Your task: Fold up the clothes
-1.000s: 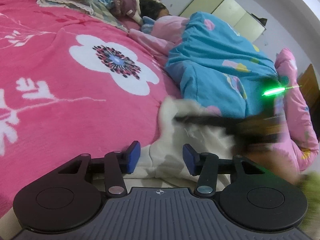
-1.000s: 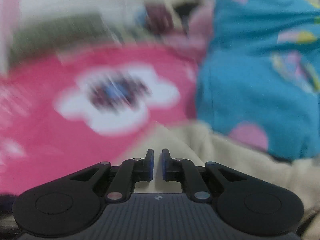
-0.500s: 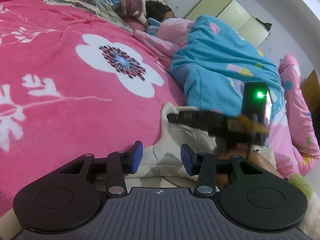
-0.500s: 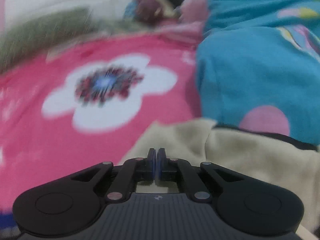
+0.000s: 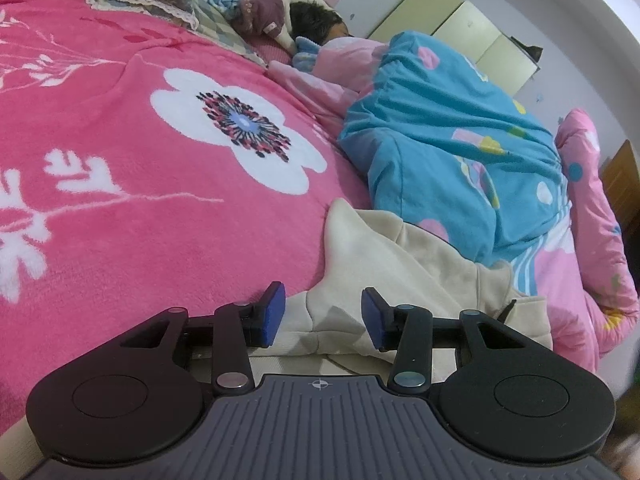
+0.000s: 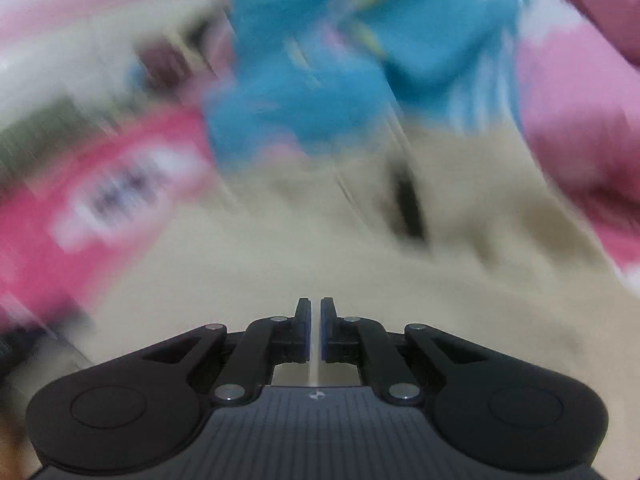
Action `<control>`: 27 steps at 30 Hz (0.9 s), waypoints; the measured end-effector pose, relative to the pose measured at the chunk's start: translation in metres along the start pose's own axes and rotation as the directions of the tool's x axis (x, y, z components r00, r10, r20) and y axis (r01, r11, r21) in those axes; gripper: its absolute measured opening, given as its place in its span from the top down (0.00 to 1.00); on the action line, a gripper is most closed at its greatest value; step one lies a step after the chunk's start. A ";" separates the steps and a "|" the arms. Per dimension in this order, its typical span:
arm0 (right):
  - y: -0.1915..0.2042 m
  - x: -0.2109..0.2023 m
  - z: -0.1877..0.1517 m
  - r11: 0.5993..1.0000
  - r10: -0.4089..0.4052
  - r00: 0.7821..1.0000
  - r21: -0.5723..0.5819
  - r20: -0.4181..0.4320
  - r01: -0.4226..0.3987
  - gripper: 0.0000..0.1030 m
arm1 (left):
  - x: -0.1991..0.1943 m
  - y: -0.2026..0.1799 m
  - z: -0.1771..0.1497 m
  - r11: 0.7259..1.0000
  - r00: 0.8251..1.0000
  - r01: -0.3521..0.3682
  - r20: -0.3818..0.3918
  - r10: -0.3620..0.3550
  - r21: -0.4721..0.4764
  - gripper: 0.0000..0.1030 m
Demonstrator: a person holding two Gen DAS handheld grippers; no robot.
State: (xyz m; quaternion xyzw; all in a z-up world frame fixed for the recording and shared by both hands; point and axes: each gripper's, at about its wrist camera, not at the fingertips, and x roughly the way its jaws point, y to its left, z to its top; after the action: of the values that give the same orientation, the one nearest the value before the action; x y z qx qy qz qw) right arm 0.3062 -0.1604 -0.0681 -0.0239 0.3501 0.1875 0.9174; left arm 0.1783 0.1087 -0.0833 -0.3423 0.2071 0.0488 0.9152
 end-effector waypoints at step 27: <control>-0.109 -0.134 -0.057 0.888 -0.368 0.923 0.336 0.115 0.312 0.96 | 0.034 -0.113 -0.038 0.776 0.971 -0.090 -0.120 0.208 0.624 0.36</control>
State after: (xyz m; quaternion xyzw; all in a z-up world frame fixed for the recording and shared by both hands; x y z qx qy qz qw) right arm 0.2181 -0.3148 -0.0331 0.0767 0.2834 -0.0330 0.9554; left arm 0.2222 -0.0033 -0.0549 -0.0116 0.3208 0.0199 0.9469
